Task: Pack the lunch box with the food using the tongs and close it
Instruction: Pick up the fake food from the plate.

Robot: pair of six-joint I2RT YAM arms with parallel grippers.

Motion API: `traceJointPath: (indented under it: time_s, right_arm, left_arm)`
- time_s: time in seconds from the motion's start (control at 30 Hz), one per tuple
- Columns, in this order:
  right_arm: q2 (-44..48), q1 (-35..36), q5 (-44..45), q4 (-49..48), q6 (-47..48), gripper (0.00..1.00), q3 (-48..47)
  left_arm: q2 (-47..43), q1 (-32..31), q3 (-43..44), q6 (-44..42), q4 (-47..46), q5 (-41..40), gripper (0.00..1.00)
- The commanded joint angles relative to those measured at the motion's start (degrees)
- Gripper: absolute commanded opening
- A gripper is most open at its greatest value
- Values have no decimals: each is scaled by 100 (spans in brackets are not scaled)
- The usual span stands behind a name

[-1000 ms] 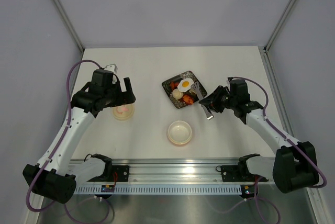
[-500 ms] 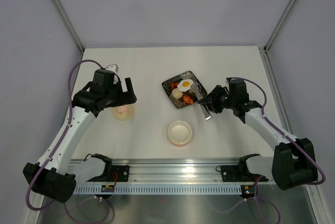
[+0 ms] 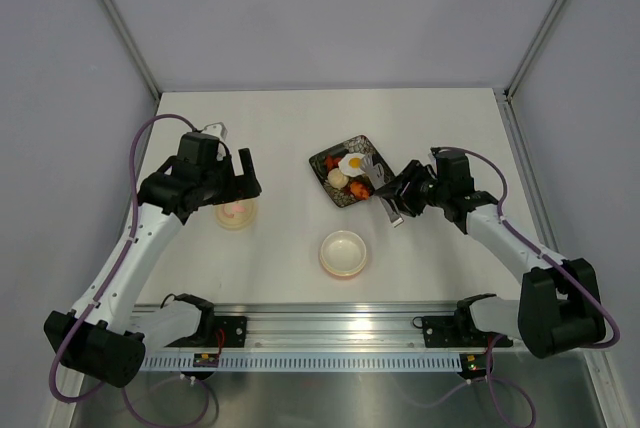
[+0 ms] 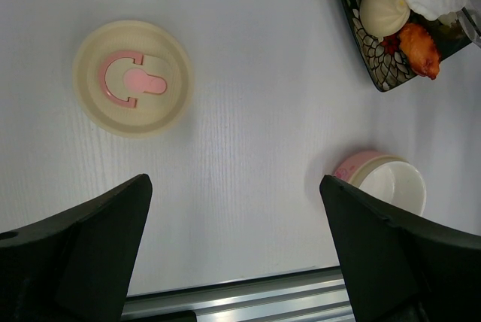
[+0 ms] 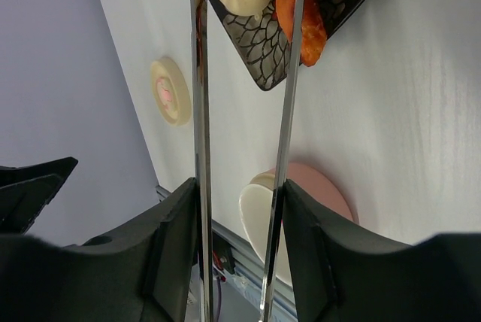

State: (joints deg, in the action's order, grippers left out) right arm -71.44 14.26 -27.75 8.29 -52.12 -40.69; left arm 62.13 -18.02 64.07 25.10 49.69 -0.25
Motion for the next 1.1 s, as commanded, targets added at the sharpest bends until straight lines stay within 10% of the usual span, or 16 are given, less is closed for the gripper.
traceJointPath:
  time_s: [0.0, 0.83, 1.07]
  right_arm:
    - [-72, 24, -222, -398, -53, 54, -45]
    - [-537, 24, -583, -2376, -1380, 52, 764]
    - [-556, 24, -618, -2421, -1371, 36, 720]
  left_arm:
    - [-8, -26, 17, 21, -170, 51, 99]
    - [-60, -35, -18, 3, -153, 52, 99]
    - [-60, -35, -27, 3, -162, 51, 99]
